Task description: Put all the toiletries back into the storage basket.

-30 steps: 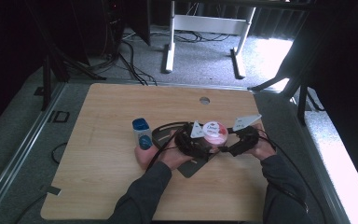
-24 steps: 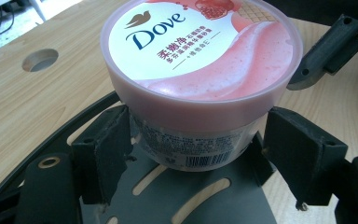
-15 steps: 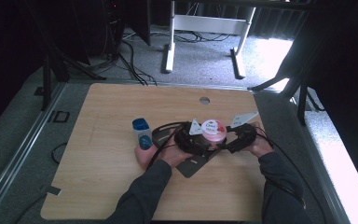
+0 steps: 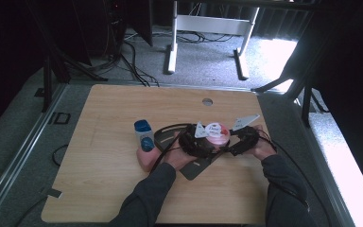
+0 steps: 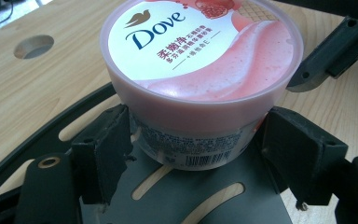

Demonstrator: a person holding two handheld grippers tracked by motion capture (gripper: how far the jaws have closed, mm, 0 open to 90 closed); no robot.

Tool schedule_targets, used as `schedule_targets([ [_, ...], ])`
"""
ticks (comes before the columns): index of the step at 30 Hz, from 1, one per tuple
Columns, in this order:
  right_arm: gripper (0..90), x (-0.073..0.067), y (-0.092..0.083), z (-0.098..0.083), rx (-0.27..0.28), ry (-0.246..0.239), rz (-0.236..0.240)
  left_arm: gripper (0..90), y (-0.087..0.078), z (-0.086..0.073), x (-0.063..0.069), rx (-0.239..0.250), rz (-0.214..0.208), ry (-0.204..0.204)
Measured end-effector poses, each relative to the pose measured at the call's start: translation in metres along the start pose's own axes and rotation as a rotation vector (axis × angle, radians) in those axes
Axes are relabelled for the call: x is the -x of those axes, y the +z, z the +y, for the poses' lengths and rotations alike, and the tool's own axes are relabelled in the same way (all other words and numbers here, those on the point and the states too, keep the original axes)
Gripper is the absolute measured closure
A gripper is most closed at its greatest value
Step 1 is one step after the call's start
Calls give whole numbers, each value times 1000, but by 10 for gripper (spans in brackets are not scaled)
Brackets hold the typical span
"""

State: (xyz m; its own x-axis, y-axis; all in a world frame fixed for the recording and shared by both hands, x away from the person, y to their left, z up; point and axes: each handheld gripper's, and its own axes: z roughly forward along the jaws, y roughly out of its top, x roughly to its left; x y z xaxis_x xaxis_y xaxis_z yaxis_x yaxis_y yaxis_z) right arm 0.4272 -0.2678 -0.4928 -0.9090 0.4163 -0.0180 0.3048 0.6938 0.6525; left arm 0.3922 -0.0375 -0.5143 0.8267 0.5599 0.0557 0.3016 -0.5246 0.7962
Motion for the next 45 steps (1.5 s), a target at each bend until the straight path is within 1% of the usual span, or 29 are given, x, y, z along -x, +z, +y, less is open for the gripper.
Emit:
schedule_targets([
  [10,162,-1,4,0,-40,-20,-17,243,6,-4,1,-19,-4,-10],
  [15,162,-3,8,0,-62,-32,-22,245,8,-6,1,-45,1,-2],
  [17,162,-3,10,-1,-68,-30,-23,245,9,-6,2,-56,-2,-7],
  [24,162,-4,13,-2,-93,-42,-32,250,11,-6,2,-88,0,13],
  [31,162,-5,11,-1,-101,-45,-33,258,12,-6,1,-99,-9,15],
  [34,162,-3,12,-1,-101,-36,-26,264,12,-6,1,-99,-8,16],
  [37,163,-2,13,-4,-96,-14,-14,271,12,-6,1,-100,-10,14],
  [41,175,-2,12,-5,-89,-5,-10,272,12,-6,1,-99,-10,14],
  [43,176,-1,11,-6,-89,-4,-11,275,12,-6,1,-98,-11,14],
  [45,190,-2,9,-7,-90,-13,-25,279,12,-6,1,-99,-12,16],
])
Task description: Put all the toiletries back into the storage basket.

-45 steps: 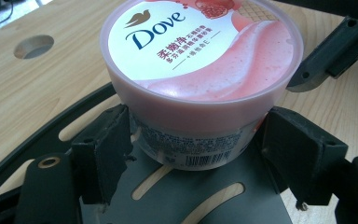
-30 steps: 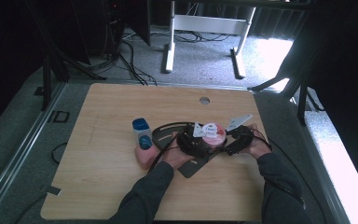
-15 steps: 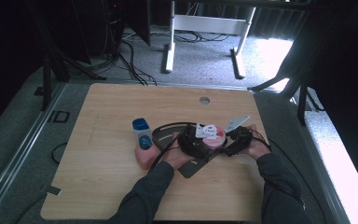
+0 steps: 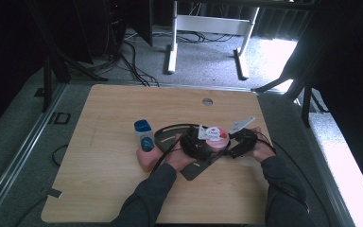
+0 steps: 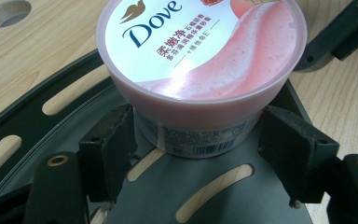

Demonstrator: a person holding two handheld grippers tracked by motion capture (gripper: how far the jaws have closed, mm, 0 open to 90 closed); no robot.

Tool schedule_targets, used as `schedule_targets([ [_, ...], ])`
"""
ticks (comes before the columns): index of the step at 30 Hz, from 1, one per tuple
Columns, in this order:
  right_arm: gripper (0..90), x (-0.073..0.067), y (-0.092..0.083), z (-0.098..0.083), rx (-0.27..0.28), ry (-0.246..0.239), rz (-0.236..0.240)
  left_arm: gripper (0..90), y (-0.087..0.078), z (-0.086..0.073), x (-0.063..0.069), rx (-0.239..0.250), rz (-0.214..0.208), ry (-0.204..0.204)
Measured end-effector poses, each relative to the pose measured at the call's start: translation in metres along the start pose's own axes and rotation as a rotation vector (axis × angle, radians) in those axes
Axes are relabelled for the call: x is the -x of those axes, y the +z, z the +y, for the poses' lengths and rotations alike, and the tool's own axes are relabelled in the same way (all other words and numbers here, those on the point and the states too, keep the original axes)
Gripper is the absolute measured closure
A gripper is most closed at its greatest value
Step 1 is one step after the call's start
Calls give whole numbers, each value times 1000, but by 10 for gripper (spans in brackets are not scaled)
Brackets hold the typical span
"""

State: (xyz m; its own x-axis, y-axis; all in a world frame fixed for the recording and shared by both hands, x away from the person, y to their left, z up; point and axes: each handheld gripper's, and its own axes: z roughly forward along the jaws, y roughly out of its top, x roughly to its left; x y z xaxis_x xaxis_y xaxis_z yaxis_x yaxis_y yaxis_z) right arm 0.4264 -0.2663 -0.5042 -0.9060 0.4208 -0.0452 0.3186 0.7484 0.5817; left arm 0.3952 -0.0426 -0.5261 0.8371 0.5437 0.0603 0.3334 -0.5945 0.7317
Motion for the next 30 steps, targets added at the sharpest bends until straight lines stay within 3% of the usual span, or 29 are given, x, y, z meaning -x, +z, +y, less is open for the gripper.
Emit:
schedule_targets([
  [10,217,2,-3,-22,20,59,7,279,0,0,0,1,0,1],
  [23,484,4,0,-44,75,107,6,310,-1,-2,0,7,1,4],
  [30,511,4,0,-44,79,107,10,321,-2,-2,2,7,12,8],
])
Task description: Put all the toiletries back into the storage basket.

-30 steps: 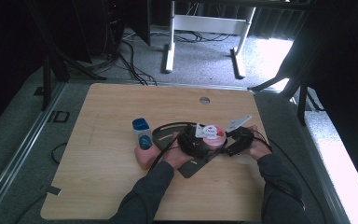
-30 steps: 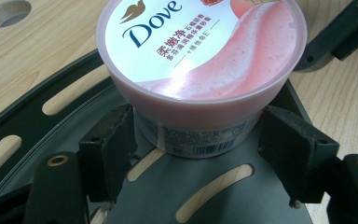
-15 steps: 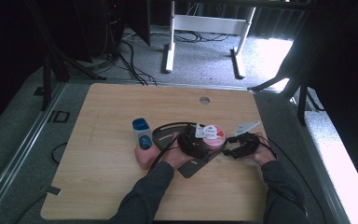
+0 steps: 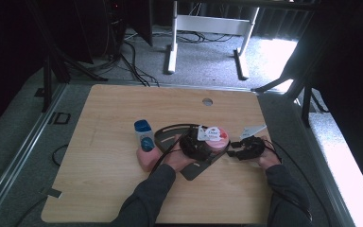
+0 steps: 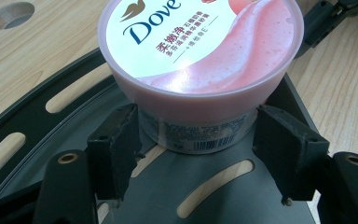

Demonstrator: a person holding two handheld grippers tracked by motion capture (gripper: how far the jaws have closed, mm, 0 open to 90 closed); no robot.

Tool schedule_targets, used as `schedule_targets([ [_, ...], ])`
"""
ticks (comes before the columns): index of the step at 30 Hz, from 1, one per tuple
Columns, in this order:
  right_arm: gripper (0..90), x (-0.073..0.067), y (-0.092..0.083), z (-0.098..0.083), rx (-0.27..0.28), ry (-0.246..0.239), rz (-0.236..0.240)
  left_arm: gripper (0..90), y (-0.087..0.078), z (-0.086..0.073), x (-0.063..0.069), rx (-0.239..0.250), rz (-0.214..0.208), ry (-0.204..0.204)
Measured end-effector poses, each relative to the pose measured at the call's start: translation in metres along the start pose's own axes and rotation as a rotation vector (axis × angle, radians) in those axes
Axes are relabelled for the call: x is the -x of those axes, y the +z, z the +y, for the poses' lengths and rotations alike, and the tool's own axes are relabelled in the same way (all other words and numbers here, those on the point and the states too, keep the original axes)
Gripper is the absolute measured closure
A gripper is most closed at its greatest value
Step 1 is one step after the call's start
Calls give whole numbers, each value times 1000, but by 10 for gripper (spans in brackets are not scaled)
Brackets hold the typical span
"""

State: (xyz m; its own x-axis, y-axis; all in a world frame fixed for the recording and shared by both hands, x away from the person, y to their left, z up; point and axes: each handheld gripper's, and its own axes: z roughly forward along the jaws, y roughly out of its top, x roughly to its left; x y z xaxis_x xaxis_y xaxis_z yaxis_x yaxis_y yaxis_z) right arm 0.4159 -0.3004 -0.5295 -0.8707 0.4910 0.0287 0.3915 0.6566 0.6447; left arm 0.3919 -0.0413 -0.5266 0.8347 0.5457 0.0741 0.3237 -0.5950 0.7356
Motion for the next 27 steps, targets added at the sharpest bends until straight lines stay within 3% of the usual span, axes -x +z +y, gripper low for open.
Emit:
schedule_targets([
  [7,516,-1,0,2,-11,-4,-12,320,0,0,1,-2,6,-3],
  [14,477,0,5,-5,0,33,-8,369,-4,-4,3,28,20,-20],
  [19,455,-4,5,-13,-12,56,-42,383,-16,-8,2,57,11,-50],
  [25,446,-10,3,-20,-5,78,-80,411,-24,-9,6,74,6,-51],
  [27,451,-18,2,-24,11,94,-114,450,-26,-10,7,72,-3,-53],
])
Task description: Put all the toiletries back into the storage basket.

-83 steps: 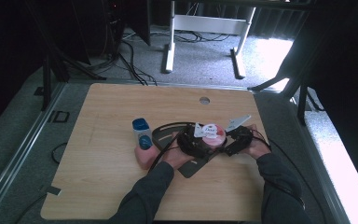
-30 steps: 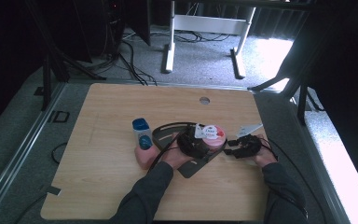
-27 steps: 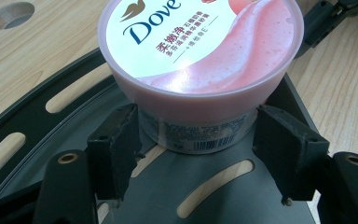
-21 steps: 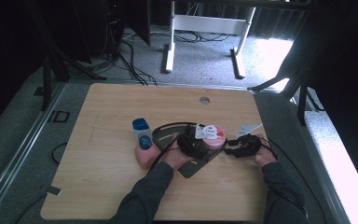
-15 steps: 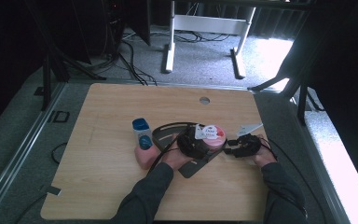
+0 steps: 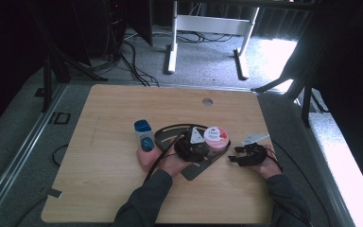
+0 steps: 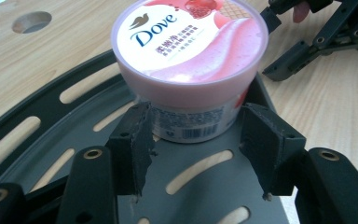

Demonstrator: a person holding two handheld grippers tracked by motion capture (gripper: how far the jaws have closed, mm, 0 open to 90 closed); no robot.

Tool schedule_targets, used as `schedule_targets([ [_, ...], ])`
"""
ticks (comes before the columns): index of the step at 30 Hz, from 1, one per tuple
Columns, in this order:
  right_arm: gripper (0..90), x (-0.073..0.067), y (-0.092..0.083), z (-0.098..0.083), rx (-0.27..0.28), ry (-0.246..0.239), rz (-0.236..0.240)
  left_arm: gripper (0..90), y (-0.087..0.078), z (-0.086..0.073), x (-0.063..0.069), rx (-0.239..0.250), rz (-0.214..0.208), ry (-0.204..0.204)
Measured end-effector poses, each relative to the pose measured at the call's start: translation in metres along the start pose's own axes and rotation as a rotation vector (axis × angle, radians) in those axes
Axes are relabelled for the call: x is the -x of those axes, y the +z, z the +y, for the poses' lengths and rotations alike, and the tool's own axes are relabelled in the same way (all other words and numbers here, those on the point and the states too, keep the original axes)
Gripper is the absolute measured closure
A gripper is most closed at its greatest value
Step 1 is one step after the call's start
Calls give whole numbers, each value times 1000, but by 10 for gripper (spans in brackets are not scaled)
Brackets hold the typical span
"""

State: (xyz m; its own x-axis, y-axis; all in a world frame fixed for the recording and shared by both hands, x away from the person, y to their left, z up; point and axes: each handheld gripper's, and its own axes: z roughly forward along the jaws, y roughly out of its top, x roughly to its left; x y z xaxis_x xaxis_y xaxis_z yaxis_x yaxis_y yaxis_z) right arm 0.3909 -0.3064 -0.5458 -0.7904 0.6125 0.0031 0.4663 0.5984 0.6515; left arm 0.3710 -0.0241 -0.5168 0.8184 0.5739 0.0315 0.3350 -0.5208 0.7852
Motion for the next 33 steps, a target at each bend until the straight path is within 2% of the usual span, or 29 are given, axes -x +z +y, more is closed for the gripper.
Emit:
schedule_targets([
  [3,450,-6,-1,-3,13,6,-12,471,-3,-1,2,-8,-31,-4],
  [7,442,-17,-3,-6,44,14,-20,502,-6,-3,3,-6,-50,-19],
  [9,440,-22,-5,-7,57,11,-31,509,-10,-4,5,-14,-48,-9],
  [12,431,-30,-7,-11,79,12,-53,510,-15,-6,6,-19,-51,-14],
  [18,403,-42,-9,-19,71,-1,-70,519,-24,-11,8,-16,-45,-30],
  [29,388,-55,-12,-22,100,28,-99,532,-32,-23,10,-17,-37,-52],
  [33,384,-53,-10,-23,106,35,-103,553,-36,-25,11,-29,-41,-40],
])
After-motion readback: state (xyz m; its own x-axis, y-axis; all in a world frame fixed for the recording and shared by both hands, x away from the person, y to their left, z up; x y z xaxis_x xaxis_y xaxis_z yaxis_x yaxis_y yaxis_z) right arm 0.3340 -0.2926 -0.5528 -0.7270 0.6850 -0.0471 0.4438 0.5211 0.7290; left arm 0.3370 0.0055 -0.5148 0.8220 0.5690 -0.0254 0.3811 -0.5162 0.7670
